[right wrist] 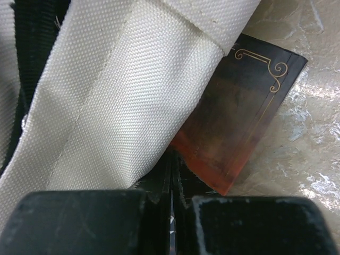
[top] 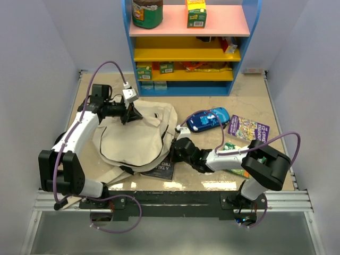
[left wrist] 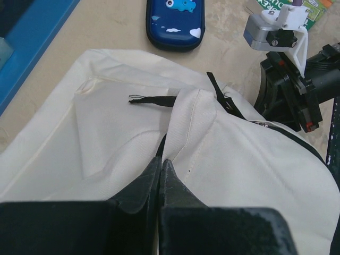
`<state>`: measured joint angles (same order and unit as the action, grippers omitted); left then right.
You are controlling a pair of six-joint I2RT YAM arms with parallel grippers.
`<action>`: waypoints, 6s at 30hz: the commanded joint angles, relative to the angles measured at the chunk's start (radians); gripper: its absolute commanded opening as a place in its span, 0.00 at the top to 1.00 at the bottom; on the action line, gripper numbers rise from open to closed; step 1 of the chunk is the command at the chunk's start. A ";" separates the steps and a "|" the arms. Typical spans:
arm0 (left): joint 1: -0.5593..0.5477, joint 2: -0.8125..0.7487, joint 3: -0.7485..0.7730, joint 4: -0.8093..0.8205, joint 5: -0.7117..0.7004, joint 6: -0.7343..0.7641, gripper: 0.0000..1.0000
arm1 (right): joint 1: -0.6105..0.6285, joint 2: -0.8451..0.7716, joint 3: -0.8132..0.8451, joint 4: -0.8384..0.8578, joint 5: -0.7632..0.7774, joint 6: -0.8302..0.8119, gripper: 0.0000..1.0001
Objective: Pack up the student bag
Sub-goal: Unzip the student bag at the center of the board.
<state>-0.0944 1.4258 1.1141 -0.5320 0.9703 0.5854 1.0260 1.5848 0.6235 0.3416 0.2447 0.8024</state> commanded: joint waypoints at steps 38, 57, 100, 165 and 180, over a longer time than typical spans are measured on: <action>-0.014 -0.077 -0.145 0.043 0.031 0.073 1.00 | -0.058 -0.218 0.018 0.143 -0.082 -0.124 0.55; -0.014 -0.076 -0.148 0.033 0.030 0.088 1.00 | -0.058 -0.066 0.085 0.195 -0.073 -0.141 0.68; -0.022 -0.084 -0.201 0.257 -0.119 -0.140 1.00 | -0.034 -0.212 -0.005 0.166 -0.074 -0.120 1.00; -0.231 0.046 0.150 0.037 -0.146 0.132 0.06 | -0.069 -0.221 0.140 -0.213 0.108 -0.100 1.00; -0.343 0.453 0.320 0.021 -0.111 0.151 0.00 | -0.069 -0.296 0.088 -0.213 0.087 -0.038 1.00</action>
<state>-0.4397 1.8553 1.3495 -0.4976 0.8108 0.6853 0.9619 1.3315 0.7033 0.1070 0.3317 0.7490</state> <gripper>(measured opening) 0.997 0.010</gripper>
